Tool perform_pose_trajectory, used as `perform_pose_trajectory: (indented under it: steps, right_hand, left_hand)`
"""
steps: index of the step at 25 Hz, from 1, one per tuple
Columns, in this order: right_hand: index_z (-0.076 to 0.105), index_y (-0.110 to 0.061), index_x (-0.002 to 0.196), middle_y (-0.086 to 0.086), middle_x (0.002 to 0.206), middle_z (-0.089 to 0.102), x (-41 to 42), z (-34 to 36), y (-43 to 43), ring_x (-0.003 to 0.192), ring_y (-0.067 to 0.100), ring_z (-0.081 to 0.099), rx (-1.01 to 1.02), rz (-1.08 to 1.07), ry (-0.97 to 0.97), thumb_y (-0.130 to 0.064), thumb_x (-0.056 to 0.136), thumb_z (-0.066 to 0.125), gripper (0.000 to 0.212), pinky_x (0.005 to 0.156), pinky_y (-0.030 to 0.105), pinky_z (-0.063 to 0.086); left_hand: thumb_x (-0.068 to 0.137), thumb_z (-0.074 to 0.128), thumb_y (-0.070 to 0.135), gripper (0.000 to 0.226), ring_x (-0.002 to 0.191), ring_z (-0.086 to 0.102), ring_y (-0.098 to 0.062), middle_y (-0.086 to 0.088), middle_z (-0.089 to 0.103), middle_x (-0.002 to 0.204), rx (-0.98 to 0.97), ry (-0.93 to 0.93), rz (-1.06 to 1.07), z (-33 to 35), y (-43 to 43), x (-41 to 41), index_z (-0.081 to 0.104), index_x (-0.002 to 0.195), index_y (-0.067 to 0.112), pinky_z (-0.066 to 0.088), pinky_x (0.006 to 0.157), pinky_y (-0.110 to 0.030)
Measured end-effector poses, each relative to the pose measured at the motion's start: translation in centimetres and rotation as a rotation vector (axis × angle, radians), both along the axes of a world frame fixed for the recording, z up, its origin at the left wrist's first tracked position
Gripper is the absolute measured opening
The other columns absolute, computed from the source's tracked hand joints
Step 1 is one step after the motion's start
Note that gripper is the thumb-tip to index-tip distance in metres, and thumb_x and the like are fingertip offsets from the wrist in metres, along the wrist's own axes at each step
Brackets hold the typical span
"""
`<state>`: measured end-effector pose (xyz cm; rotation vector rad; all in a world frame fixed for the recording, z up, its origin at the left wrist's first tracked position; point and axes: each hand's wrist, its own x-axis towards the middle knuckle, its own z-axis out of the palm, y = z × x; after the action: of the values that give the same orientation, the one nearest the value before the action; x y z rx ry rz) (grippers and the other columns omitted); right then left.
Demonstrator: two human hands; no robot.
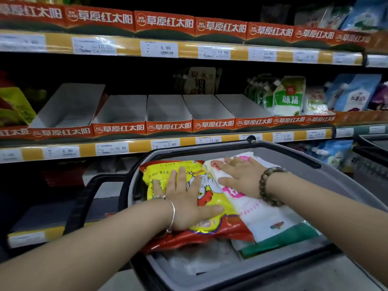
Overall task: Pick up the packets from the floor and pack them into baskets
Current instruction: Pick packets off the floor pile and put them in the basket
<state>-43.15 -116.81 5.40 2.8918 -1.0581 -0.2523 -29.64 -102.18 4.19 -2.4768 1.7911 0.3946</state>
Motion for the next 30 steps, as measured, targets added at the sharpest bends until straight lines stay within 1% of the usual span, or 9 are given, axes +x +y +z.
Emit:
perform_pose_trajectory:
  steps: [4, 10, 13, 16, 18, 19, 24, 27, 30]
  right_hand:
    - [-0.008, -0.042, 0.147, -0.002, 0.159, -0.006, -1.7, -0.5, 1.5, 0.146, 0.017, -0.006, -0.012, 0.025, -0.017, -0.065, 0.091, 0.019, 0.066, 0.118, 0.043, -0.005]
    - [-0.008, -0.04, 0.148, -0.003, 0.159, -0.006, -1.4, -0.3, 2.0, 0.146, 0.018, -0.004, -0.054, -0.001, -0.026, -0.063, 0.092, 0.018, 0.066, 0.118, 0.042, -0.003]
    - [-0.001, -0.038, 0.149, 0.0, 0.159, 0.006, -1.0, 0.7, 3.2, 0.145, 0.019, 0.013, -0.062, -0.02, -0.065, -0.057, 0.094, 0.027, 0.065, 0.118, 0.039, 0.01]
    - [0.007, -0.032, 0.15, 0.001, 0.154, 0.025, 1.0, 2.3, 5.9, 0.135, 0.019, 0.036, -0.084, -0.005, -0.253, -0.041, 0.094, 0.042, 0.067, 0.109, 0.033, 0.027]
    - [0.015, -0.032, 0.149, -0.001, 0.153, 0.03, 3.9, 3.2, 8.6, 0.133, 0.019, 0.038, -0.082, 0.046, -0.346, -0.039, 0.093, 0.045, 0.064, 0.104, 0.031, 0.032]
    - [0.018, -0.032, 0.148, -0.001, 0.151, 0.032, 5.7, 3.5, 10.2, 0.133, 0.02, 0.039, -0.08, 0.088, -0.38, -0.04, 0.093, 0.047, 0.063, 0.102, 0.031, 0.034]
    - [0.023, -0.031, 0.146, 0.0, 0.146, 0.037, 16.7, 3.9, 19.7, 0.129, 0.022, 0.042, -0.084, 0.35, -0.394, -0.044, 0.09, 0.049, 0.063, 0.101, 0.033, 0.037]
    - [0.025, -0.031, 0.146, -0.002, 0.147, 0.036, 23.1, 2.8, 25.7, 0.129, 0.02, 0.042, -0.065, 0.464, -0.364, -0.045, 0.091, 0.046, 0.06, 0.101, 0.033, 0.038]
    - [0.03, -0.029, 0.144, 0.0, 0.143, 0.04, 28.9, 0.9, 31.3, 0.125, 0.022, 0.045, -0.009, 0.503, -0.319, -0.043, 0.092, 0.045, 0.056, 0.097, 0.033, 0.041]
  left_hand:
    - [0.068, 0.029, 0.087, 0.108, 0.134, -0.038, -0.031, -0.006, -0.043, 0.144, 0.044, -0.024, -0.063, -0.8, 1.7, -1.8, -0.029, 0.141, 0.033, -0.016, 0.107, -0.063]
    - [0.069, 0.035, 0.086, 0.109, 0.136, -0.035, -0.031, -0.005, -0.039, 0.147, 0.017, 0.011, -0.04, -0.5, 1.6, -2.4, -0.025, 0.143, 0.033, -0.015, 0.108, -0.062]
    - [0.076, 0.045, 0.075, 0.1, 0.144, -0.015, -0.028, -0.003, -0.021, 0.156, -0.053, 0.037, -0.083, 0.9, 2.3, -1.4, -0.01, 0.148, 0.034, -0.005, 0.113, -0.059]
    - [0.08, 0.054, 0.06, 0.086, 0.142, 0.022, -0.021, 0.001, 0.018, 0.156, -0.322, 0.086, -0.079, 2.4, 4.1, 1.6, 0.011, 0.149, 0.03, 0.017, 0.115, -0.048]
    - [0.081, 0.059, 0.053, 0.073, 0.132, 0.038, -0.022, 0.0, 0.038, 0.146, -0.513, 0.141, -0.044, 2.9, 6.9, 4.7, 0.029, 0.142, 0.03, 0.033, 0.108, -0.039]
    - [0.081, 0.06, 0.049, 0.068, 0.129, 0.042, -0.022, -0.001, 0.042, 0.143, -0.57, 0.16, -0.004, 3.1, 8.7, 6.5, 0.033, 0.14, 0.03, 0.036, 0.105, -0.037]
    - [0.085, 0.057, 0.041, 0.058, 0.126, 0.046, -0.018, 0.005, 0.045, 0.14, -0.645, 0.103, 0.271, 2.5, 19.9, 14.6, 0.038, 0.138, 0.03, 0.039, 0.102, -0.033]
    - [0.088, 0.054, 0.039, 0.045, 0.12, 0.05, -0.015, 0.008, 0.051, 0.133, -0.701, -0.08, 0.372, 1.7, 27.0, 19.9, 0.047, 0.132, 0.031, 0.037, 0.102, -0.032]
    - [0.087, 0.052, 0.04, 0.045, 0.119, 0.051, -0.018, 0.007, 0.053, 0.13, -0.668, -0.199, 0.502, -0.5, 33.7, 25.2, 0.047, 0.131, 0.031, 0.034, 0.099, -0.03]
